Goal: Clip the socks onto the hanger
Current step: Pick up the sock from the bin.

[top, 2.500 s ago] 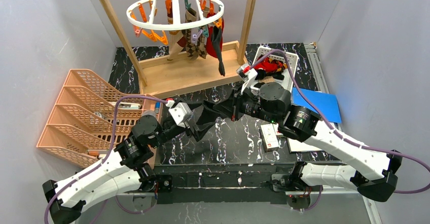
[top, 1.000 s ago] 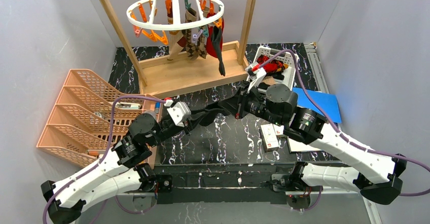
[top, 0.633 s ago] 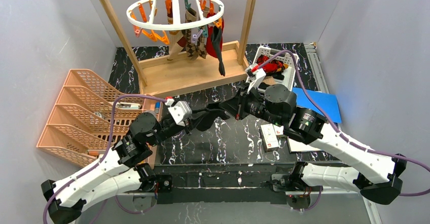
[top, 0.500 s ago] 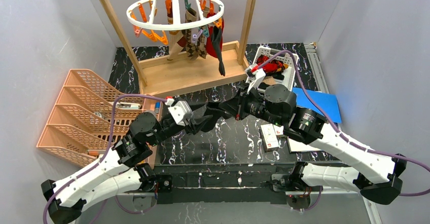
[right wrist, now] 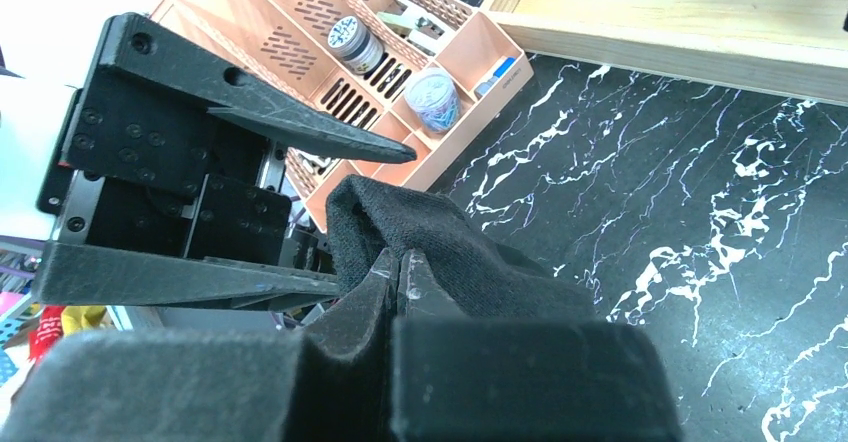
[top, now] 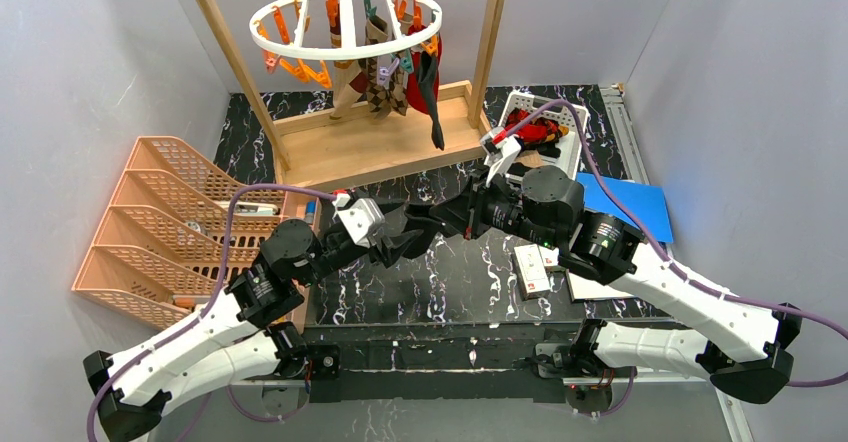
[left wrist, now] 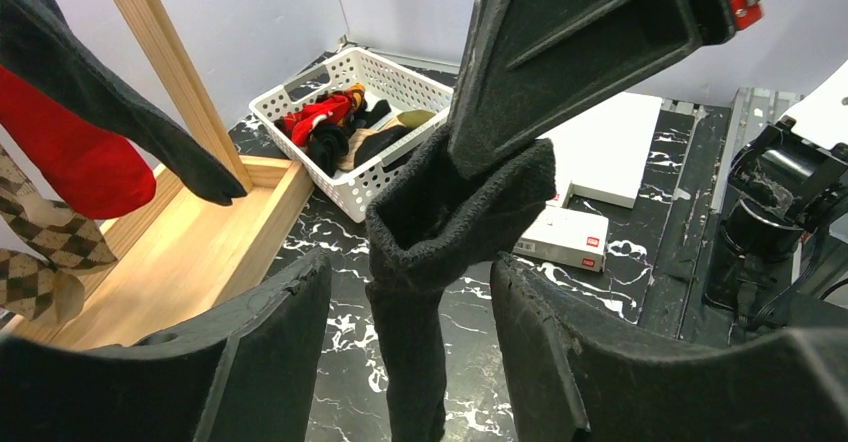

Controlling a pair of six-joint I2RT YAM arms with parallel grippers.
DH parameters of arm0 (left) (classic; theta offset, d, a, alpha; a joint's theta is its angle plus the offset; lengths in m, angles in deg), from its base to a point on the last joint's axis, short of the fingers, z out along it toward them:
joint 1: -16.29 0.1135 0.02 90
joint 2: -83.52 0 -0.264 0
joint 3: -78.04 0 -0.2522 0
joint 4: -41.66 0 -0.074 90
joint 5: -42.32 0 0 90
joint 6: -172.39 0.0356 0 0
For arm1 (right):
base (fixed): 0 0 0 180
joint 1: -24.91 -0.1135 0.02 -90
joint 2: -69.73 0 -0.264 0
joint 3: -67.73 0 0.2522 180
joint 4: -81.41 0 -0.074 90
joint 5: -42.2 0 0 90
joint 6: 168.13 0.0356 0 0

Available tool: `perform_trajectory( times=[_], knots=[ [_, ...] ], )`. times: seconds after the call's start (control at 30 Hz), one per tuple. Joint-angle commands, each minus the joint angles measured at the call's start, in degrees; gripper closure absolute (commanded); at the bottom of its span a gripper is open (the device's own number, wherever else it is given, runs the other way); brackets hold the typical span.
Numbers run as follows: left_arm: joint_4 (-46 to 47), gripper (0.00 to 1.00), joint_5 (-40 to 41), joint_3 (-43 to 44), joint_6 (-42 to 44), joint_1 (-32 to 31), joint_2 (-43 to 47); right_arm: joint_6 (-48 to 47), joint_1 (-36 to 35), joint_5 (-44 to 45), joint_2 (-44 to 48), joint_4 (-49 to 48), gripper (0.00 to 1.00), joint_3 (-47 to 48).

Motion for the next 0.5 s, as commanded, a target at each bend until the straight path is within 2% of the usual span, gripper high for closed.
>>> perform_trajectory(
  times=[0.0, 0.47],
  knots=[
    [1.06, 0.43, 1.33, 1.84, 1.27, -0.20, -0.55, -0.63, 0.13, -1.57, 0.15, -2.92, 0.99, 1.24],
    [2.08, 0.46, 0.07, 2.31, 1.07, -0.20, -0.72, -1.04, 0.15, -1.72, 0.31, -3.03, 0.99, 0.67]
  ],
)
